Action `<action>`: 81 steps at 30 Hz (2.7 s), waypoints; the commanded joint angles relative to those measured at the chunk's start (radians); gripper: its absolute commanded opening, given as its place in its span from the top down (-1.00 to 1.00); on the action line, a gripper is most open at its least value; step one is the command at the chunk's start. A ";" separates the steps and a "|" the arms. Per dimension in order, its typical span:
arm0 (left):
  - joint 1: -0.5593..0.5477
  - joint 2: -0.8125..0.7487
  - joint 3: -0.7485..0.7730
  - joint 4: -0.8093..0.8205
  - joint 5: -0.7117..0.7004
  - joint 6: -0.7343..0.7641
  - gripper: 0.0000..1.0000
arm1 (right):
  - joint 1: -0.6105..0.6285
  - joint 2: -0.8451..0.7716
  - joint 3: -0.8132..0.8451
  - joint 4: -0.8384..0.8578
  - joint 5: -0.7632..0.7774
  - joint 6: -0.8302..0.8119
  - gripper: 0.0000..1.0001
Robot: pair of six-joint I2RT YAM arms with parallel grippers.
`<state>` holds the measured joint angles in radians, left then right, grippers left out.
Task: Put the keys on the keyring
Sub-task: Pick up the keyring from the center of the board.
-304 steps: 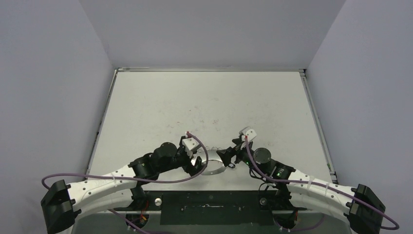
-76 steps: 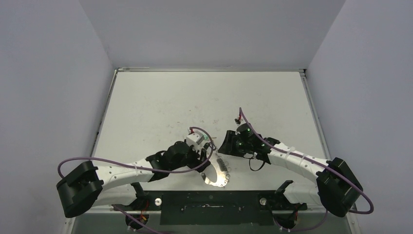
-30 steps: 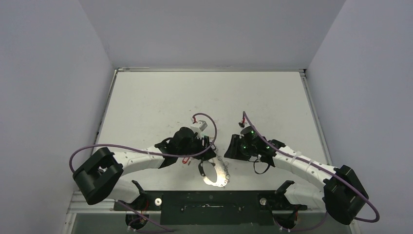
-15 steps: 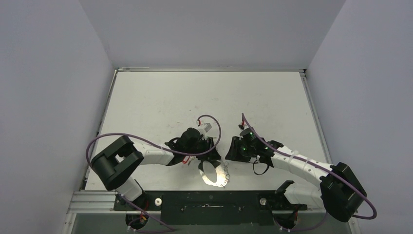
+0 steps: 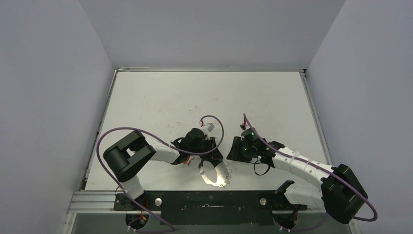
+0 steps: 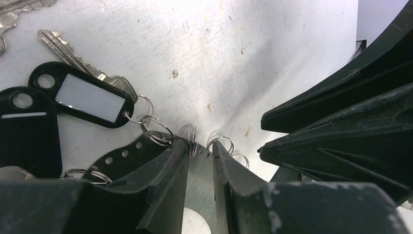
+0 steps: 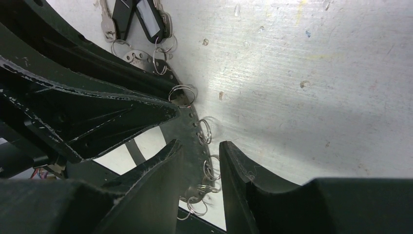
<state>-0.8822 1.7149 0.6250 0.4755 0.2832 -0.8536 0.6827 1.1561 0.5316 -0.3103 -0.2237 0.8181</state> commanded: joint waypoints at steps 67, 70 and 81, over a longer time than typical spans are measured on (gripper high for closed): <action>0.233 -0.702 -0.177 -0.474 -0.095 0.210 -0.10 | 0.363 0.423 0.394 -0.271 0.530 -0.139 0.16; 0.233 -0.702 -0.177 -0.474 -0.096 0.214 -0.10 | 0.362 0.435 0.379 -0.239 0.496 -0.136 0.18; 0.235 -0.708 -0.174 -0.474 -0.109 0.232 -0.08 | 0.347 0.399 0.336 -0.211 0.451 -0.110 0.84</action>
<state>-0.6525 1.0309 0.4423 -0.0082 0.1890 -0.6418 1.0348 1.5955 0.8749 -0.5167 0.2241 0.6971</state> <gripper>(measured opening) 0.544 0.138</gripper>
